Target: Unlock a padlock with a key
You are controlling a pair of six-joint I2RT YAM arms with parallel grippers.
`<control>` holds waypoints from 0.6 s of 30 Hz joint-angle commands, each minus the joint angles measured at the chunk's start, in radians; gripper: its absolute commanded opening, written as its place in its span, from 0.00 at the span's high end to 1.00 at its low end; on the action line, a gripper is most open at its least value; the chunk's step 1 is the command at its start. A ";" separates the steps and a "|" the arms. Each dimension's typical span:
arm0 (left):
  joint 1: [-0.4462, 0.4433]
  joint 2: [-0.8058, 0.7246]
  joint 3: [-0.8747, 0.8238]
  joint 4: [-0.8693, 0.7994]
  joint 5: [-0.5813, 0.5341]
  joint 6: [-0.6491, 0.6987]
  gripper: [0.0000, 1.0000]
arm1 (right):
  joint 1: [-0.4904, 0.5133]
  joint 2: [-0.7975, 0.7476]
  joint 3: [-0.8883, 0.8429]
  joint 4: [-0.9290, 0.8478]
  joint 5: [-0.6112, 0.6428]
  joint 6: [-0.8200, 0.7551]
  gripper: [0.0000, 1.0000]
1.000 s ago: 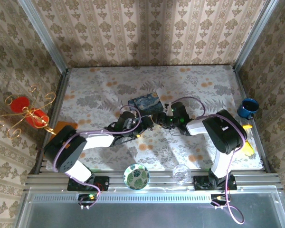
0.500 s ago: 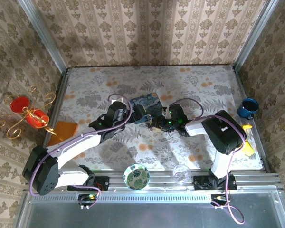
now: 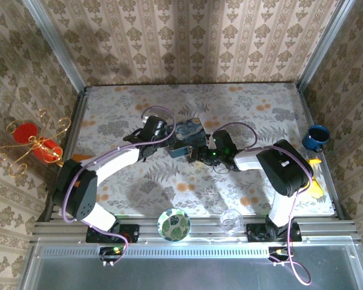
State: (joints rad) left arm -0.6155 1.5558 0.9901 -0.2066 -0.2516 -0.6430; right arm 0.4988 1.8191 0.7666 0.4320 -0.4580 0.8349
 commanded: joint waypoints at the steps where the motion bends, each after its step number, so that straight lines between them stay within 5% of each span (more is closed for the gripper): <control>1: 0.014 0.046 0.060 -0.066 -0.016 0.060 0.00 | 0.007 0.031 0.019 -0.031 0.013 -0.024 0.63; 18: 0.034 0.124 0.081 -0.124 -0.009 0.031 0.00 | 0.008 0.080 0.031 0.012 -0.030 -0.046 0.64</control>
State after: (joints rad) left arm -0.5873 1.6562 1.0565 -0.2710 -0.2516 -0.6086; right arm 0.4988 1.8465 0.7742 0.4446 -0.4706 0.8162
